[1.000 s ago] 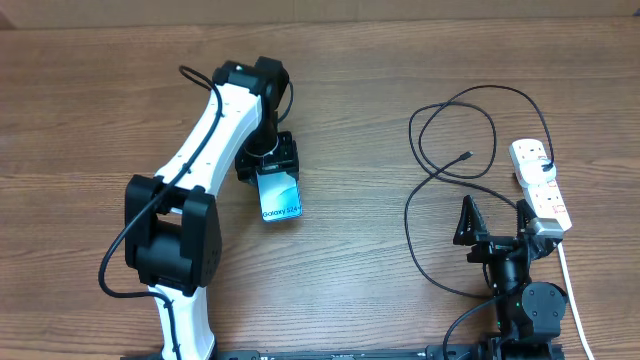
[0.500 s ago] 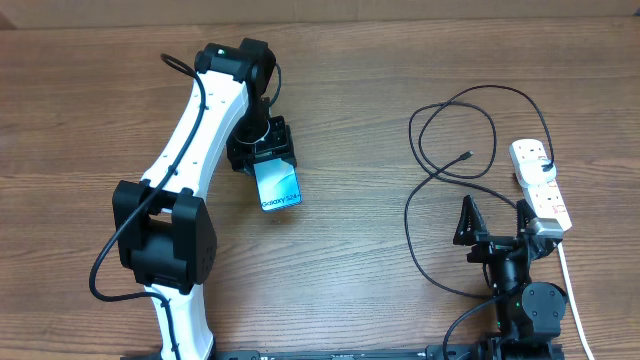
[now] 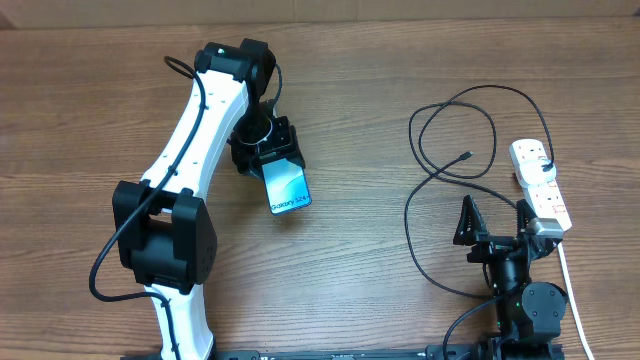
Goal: Plug charger to phone and switch on socket
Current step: 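Lift the phone with the left gripper and raise it upright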
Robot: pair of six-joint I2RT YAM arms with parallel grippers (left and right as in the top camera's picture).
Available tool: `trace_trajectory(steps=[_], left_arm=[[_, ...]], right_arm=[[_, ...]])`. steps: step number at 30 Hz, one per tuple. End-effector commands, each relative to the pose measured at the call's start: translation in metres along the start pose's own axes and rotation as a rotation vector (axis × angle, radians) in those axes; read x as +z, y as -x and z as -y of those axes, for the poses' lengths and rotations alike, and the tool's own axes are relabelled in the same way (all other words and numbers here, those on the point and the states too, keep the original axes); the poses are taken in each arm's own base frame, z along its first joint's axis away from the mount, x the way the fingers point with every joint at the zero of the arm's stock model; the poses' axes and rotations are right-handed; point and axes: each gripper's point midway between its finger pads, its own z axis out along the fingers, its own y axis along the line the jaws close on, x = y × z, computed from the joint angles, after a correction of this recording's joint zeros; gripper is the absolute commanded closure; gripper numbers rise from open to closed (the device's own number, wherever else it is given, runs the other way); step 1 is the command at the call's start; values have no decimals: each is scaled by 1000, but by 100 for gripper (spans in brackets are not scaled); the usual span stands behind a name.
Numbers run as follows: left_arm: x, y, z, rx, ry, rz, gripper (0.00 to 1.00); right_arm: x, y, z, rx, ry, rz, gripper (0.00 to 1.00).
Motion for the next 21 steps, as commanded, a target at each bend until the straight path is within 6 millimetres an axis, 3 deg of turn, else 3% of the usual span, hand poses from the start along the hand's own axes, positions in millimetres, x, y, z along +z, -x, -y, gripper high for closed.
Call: trace_trajectory(steps=[1, 6, 14, 21], left_arm=[[-7, 1, 10, 18, -59, -1, 43], [-7, 0, 11, 17, -64, -3, 42], [-10, -9, 31, 16, -178, -57, 43], [-11, -26, 29, 25, -183, -127, 43]], right_arm=[[0, -2, 1, -8, -3, 4, 0], [0, -2, 1, -8, -3, 4, 0], [0, -2, 1, -9, -3, 4, 0], [0, -2, 1, -8, -3, 4, 0]])
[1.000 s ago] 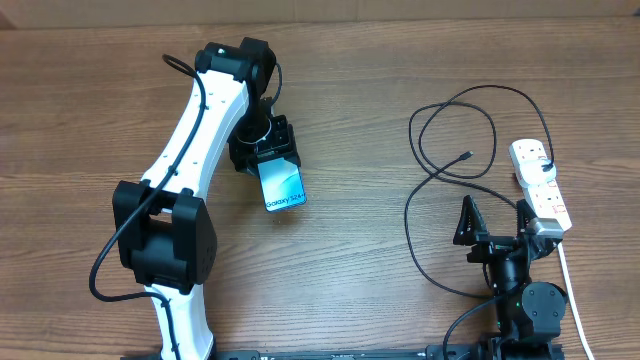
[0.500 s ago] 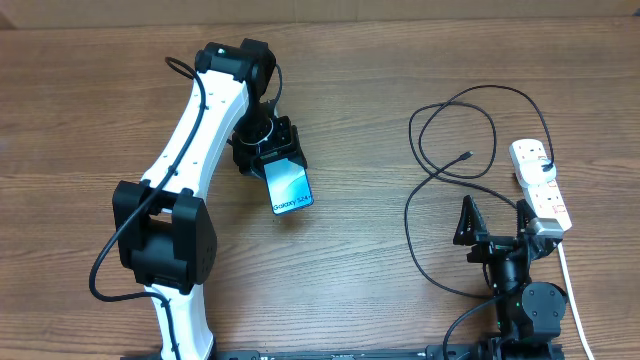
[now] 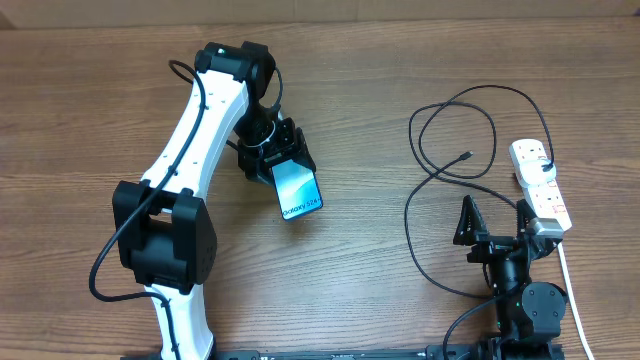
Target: Plug charger to phone and switch on socket
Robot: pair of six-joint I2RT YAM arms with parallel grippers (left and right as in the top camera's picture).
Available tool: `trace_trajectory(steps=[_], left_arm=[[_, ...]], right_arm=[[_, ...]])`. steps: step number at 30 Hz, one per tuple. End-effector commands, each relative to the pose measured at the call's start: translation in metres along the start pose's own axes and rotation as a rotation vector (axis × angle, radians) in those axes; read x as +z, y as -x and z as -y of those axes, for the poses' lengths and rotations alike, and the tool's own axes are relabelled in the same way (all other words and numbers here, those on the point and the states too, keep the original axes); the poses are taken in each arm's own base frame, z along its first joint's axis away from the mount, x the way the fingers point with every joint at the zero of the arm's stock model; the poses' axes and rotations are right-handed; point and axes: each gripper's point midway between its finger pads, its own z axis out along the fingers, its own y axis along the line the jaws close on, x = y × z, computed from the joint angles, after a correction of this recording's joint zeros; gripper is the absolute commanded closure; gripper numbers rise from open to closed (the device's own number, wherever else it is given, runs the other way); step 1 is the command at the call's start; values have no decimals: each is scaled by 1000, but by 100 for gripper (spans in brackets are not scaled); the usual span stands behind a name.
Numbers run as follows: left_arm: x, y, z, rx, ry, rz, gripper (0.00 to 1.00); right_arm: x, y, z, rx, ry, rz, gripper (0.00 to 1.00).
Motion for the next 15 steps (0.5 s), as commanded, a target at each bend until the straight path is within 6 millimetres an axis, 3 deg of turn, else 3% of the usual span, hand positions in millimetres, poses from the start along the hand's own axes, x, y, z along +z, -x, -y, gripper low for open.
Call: trace_trajectory(steps=[1, 7, 15], left_arm=[[-7, -9, 15, 58, -87, -39, 43], [-8, -21, 13, 94, -91, -87, 43], [-8, -22, 14, 100, -98, -92, 43]], right_arm=[[0, -2, 1, -8, -3, 5, 0], [0, -2, 1, -8, -3, 5, 0], [0, -2, 1, -8, -3, 5, 0]])
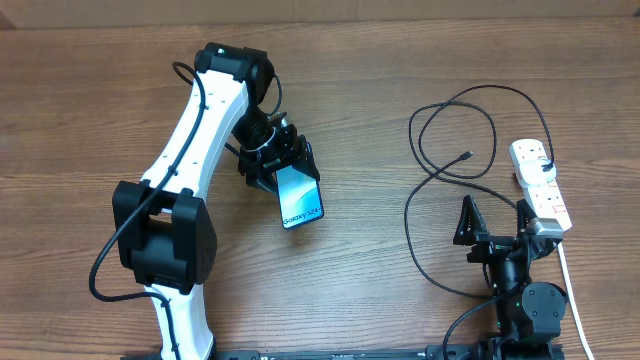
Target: Plug charger to phone and switch on socket
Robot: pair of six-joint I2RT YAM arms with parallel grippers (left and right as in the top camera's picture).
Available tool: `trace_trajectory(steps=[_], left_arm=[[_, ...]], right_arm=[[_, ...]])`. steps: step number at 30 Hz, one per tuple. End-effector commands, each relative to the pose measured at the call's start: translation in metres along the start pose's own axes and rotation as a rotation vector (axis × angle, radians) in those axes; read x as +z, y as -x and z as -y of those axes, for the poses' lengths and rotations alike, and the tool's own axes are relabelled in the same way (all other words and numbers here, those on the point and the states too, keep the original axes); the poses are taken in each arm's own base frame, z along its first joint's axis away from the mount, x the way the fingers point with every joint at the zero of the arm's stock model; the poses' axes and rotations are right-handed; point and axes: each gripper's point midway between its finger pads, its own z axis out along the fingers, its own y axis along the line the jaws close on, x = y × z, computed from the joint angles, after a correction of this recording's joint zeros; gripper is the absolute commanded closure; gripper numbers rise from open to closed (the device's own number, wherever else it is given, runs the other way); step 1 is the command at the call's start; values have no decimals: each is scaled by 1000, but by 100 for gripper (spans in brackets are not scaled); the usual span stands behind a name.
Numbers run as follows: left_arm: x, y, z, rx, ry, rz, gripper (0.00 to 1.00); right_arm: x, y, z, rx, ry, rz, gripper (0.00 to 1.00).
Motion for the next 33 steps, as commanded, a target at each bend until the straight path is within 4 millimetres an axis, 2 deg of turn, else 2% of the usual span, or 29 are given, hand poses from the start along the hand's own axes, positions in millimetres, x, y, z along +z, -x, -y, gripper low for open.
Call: trace_trajectory(steps=[1, 6, 33], left_arm=[[-7, -1, 11, 35, -58, -2, 43], [-7, -8, 20, 42, -111, -32, 43], [-8, -2, 22, 71, -119, -9, 43]], right_arm=[[0, -2, 1, -8, -3, 5, 0], [0, -2, 1, -8, -3, 5, 0], [0, -2, 1, -8, -3, 5, 0]])
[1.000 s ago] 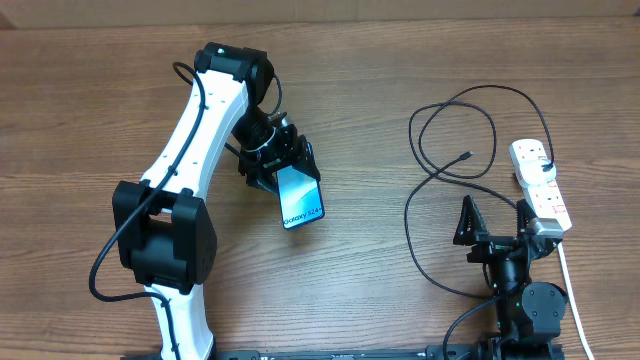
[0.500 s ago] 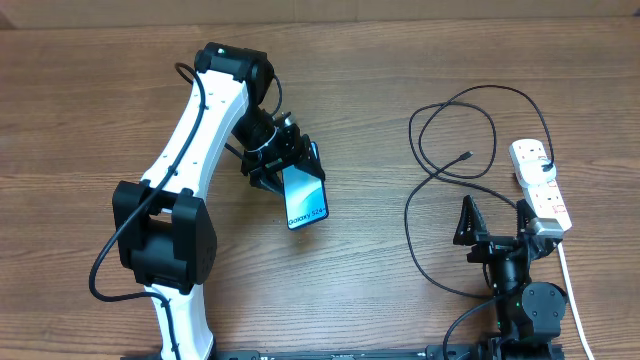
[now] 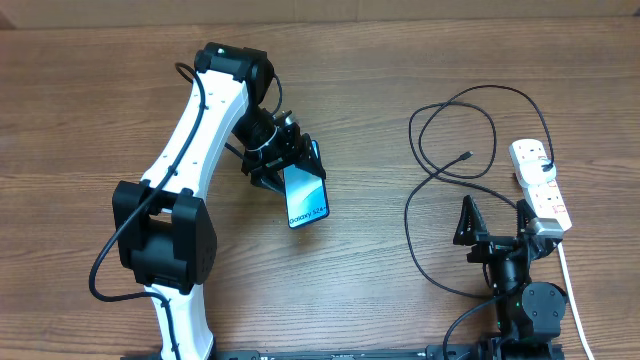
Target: Plug charger to phone and switch on socket
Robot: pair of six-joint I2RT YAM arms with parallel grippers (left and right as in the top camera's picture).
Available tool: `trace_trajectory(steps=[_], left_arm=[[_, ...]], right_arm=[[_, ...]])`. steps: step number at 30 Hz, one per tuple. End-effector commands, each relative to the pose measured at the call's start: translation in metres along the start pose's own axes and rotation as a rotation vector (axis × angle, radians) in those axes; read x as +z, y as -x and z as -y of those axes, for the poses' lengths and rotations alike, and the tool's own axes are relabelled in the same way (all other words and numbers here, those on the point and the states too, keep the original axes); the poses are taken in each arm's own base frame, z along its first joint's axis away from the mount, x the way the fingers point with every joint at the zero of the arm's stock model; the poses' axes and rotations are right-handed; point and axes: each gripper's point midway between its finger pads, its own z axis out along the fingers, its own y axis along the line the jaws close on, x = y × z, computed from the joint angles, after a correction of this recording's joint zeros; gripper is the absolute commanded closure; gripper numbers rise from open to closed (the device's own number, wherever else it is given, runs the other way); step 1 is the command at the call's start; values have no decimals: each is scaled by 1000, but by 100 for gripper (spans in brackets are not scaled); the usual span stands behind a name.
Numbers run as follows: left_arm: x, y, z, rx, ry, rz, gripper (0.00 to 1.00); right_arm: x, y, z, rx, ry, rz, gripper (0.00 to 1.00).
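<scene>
A phone with a lit blue screen is held tilted above the table, left of centre. My left gripper is shut on its upper end. The black charger cable loops over the right half of the table; its free plug tip lies on the wood. It runs to a white socket strip at the right edge. My right gripper stands open near the front right, close to the strip, holding nothing.
The white left arm reaches from the front left across to the phone. A white lead runs from the socket strip toward the front edge. Wooden tabletop lies between phone and cable.
My left gripper has carried the phone slightly to the right and a little nearer. The right arm and cable are unchanged.
At first my left gripper held the phone near the arm's wrist, left of centre. At each later moment the phone was further right and more tilted. The right gripper stayed open by the socket strip throughout.
</scene>
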Motion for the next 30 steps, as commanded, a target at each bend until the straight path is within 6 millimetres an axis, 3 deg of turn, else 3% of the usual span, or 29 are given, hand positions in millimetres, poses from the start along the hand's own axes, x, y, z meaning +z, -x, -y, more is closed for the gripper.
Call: trace_trajectory(steps=[1, 22, 30], left_arm=[[-6, 2, 9, 29, -45, 12, 43], [-7, 5, 10, 38, -47, 23, 43], [-7, 21, 3, 73, 13, 94, 43]], right_arm=[[0, -2, 1, -8, -3, 5, 0], [0, -2, 1, -8, -3, 5, 0], [0, -2, 1, -8, -3, 5, 0]])
